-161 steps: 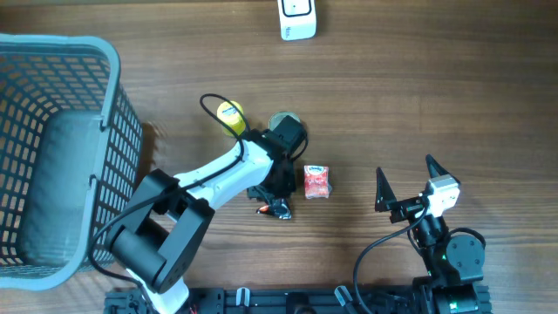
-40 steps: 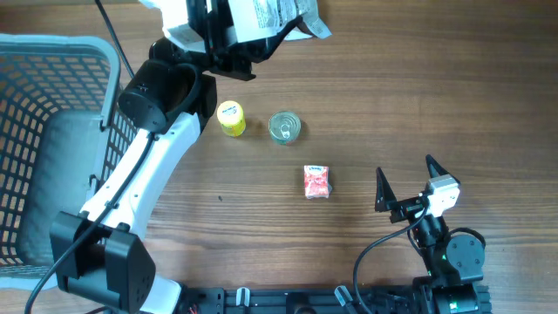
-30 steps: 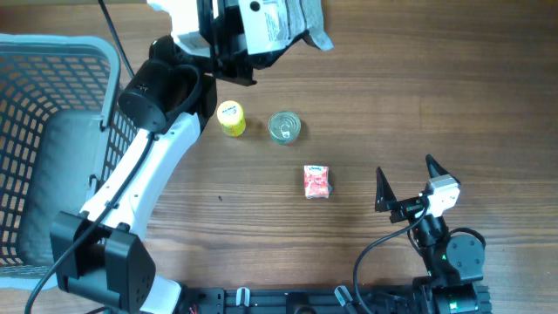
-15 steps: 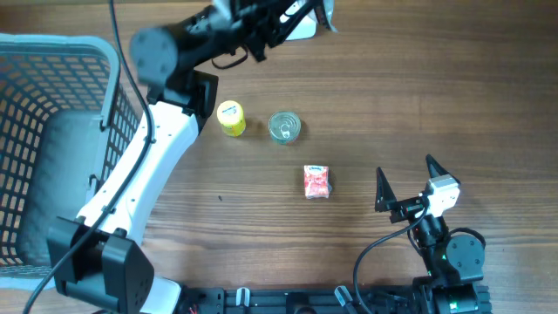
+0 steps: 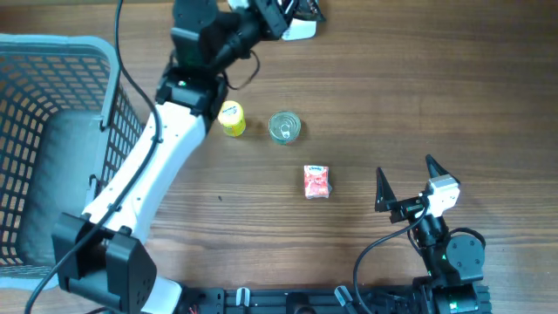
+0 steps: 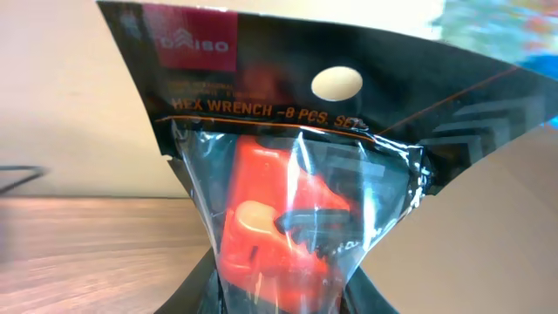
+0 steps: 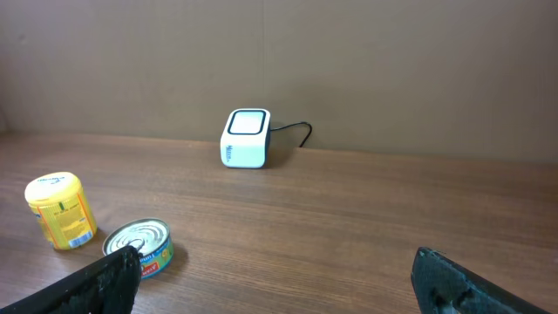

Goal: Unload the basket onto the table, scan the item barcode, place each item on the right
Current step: 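Carry the package toward the white scanner and drop it beside it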

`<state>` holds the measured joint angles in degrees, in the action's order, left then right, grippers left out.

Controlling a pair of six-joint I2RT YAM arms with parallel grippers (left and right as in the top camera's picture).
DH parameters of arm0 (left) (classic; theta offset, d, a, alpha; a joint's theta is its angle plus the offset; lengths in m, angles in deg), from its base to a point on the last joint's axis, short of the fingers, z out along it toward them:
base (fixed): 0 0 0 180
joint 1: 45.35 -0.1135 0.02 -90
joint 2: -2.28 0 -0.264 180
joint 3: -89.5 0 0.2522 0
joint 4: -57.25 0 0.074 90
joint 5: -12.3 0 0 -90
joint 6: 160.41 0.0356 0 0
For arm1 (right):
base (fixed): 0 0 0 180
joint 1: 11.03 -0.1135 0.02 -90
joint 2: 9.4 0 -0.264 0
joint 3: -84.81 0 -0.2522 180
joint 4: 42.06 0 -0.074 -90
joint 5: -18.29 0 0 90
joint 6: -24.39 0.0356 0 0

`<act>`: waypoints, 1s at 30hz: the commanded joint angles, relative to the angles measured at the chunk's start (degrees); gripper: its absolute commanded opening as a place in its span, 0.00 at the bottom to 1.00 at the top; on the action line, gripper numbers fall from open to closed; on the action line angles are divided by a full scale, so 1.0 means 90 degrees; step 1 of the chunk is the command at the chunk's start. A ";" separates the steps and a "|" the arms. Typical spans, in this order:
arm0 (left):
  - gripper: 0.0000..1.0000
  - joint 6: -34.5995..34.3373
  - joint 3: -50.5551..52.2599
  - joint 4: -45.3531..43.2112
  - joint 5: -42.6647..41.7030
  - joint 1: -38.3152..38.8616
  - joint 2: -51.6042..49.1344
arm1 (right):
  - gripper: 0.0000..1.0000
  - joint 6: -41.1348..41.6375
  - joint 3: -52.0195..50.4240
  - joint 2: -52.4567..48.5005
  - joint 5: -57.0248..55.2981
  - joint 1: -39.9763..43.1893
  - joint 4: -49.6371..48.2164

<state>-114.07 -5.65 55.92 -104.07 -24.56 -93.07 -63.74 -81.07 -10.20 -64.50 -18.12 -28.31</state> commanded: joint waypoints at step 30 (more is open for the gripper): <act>0.21 0.0495 -0.0085 0.1627 0.3473 0.0690 -0.1037 | 1.00 -0.0039 -0.0007 0.0017 -0.0085 -0.0024 -0.0036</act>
<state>-110.48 -5.67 70.23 -71.88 -18.26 -102.09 -63.74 -81.07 -10.20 -64.50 -18.12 -28.31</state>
